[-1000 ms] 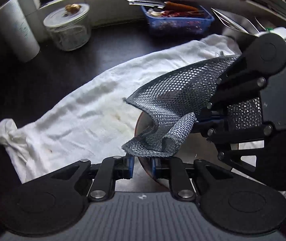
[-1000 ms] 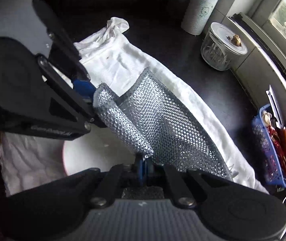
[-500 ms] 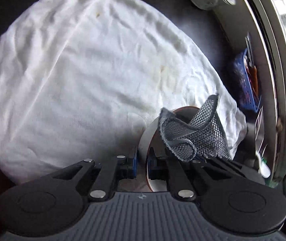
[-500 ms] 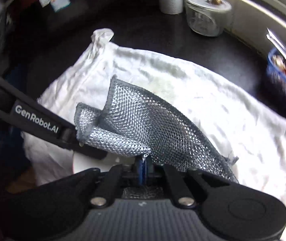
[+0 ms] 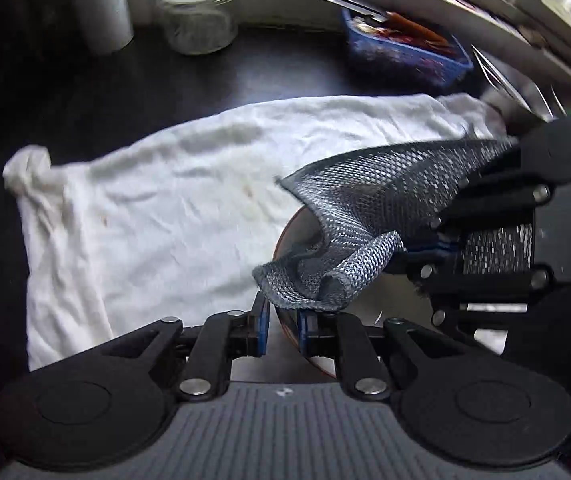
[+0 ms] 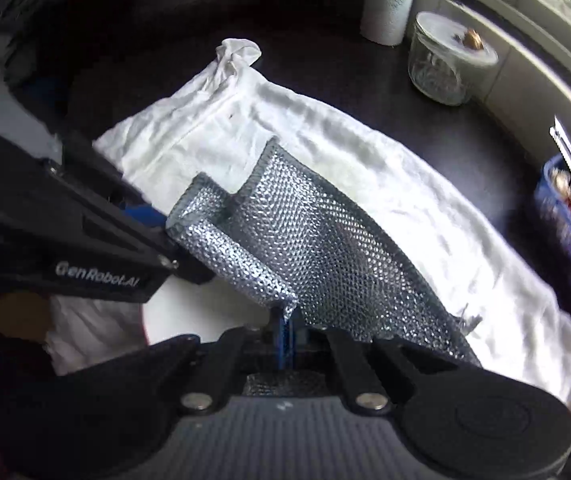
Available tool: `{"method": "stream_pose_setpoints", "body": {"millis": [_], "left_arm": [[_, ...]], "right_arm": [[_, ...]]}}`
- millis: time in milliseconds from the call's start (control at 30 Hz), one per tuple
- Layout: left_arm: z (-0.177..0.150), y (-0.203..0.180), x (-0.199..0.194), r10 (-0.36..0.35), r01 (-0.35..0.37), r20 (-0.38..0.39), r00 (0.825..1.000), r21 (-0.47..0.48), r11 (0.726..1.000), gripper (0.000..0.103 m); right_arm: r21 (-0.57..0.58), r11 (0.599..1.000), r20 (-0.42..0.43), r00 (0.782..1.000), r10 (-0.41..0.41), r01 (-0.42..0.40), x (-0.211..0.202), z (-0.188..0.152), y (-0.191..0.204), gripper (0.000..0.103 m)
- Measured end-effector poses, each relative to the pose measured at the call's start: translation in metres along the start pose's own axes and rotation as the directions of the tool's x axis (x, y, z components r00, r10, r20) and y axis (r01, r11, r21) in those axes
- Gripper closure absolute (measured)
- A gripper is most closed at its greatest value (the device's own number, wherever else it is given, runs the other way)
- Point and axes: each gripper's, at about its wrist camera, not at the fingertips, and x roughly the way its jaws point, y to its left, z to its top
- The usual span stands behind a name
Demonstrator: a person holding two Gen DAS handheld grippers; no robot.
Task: Clean bowl
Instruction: 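Tilt the bowl with the left tool while the right tool scrubs inside with the pad, then rotate the bowl with the left tool while the right tool wipes the inner wall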
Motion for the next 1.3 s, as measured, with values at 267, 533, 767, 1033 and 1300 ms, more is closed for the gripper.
{"method": "stream_pose_setpoints", "body": {"millis": [267, 533, 767, 1033, 1300], "left_arm": [[0.001, 0.007, 0.006, -0.058, 0.058, -0.019, 0.998, -0.015, 0.998, 0.092], [-0.035, 0.051, 0.013, -0.285, 0.202, -0.037, 0.958, -0.618, 0.76, 0.093], [-0.071, 0.064, 0.025, -0.424, 0.217, 0.006, 0.906, -0.866, 0.451, 0.092], [-0.026, 0.025, -0.001, -0.096, 0.073, -0.04, 0.995, -0.385, 0.92, 0.088], [-0.001, 0.006, 0.004, 0.017, -0.017, 0.004, 1.0, 0.091, 0.996, 0.089]], "right_arm": [[-0.351, 0.935, -0.08, 0.992, -0.093, 0.059, 0.015, 0.004, 0.026, 0.1], [-0.169, 0.984, -0.139, 0.99, 0.026, -0.05, 0.016, 0.007, 0.017, 0.1], [0.234, 0.933, -0.056, 0.954, 0.295, -0.274, 0.017, -0.004, -0.007, 0.1], [0.187, 0.954, -0.03, 0.969, 0.245, -0.235, 0.011, -0.007, -0.002, 0.101], [-0.185, 0.983, -0.067, 0.998, -0.005, -0.007, 0.005, 0.005, 0.017, 0.101]]}}
